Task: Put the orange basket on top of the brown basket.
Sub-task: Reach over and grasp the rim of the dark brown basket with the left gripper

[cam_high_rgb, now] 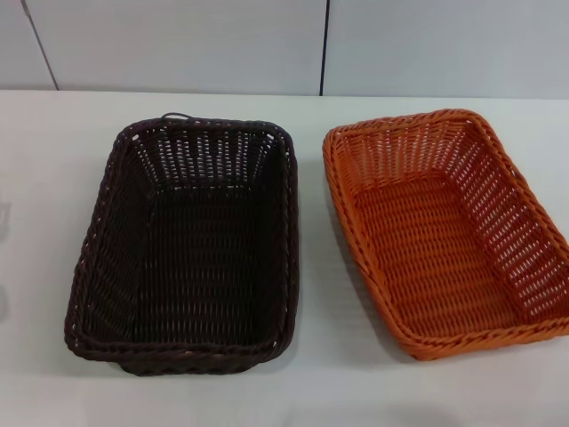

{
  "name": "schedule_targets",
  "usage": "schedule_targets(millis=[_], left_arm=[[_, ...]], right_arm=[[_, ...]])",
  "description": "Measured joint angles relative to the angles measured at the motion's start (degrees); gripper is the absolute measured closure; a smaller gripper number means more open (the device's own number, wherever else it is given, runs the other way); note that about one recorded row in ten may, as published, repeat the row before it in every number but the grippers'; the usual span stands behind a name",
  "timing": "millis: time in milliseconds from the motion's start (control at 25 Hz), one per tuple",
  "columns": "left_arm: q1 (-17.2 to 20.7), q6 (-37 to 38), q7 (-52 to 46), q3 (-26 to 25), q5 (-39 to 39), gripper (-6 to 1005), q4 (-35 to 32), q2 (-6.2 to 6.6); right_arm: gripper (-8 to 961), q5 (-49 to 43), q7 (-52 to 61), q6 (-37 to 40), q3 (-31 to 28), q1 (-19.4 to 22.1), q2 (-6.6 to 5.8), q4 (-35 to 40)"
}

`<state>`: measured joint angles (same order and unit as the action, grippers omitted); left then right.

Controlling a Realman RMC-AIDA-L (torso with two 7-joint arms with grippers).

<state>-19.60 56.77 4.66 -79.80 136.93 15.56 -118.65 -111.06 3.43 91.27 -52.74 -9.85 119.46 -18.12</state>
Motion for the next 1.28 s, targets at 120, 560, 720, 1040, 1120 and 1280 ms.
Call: schedule_targets(millis=[120, 560, 720, 1040, 1120, 1280], left_arm=[[0.0, 0.0, 0.0, 0.0, 0.0, 226, 0.0, 0.00], [0.2, -0.6, 0.3, 0.4, 0.0, 228, 1.7, 0.25], [0.9, -5.7, 1.3, 1.4, 0.5, 228, 8.3, 1.83], [5.7, -30.7, 7.4, -2.6, 6.1, 229, 33.9, 6.32], [8.0, -45.1, 7.6, -4.9, 8.6, 229, 46.2, 7.30], [9.2, -72.3, 10.0, -11.9, 9.4, 230, 63.2, 6.30]], right_arm=[[199, 0.0, 0.0, -0.4, 0.0, -0.1, -0.01, 0.0], [199, 0.1, 0.0, -0.5, 0.0, -0.1, -0.06, 0.0], [200, 0.1, 0.0, -0.5, 0.0, -0.4, -0.10, 0.1], [204, 0.1, 0.0, -0.6, 0.0, -0.6, -0.11, 0.4], [205, 0.1, 0.0, -0.6, 0.0, -0.6, -0.09, 0.6], [208, 0.1, 0.0, -1.5, 0.0, -0.7, -0.02, 0.8]])
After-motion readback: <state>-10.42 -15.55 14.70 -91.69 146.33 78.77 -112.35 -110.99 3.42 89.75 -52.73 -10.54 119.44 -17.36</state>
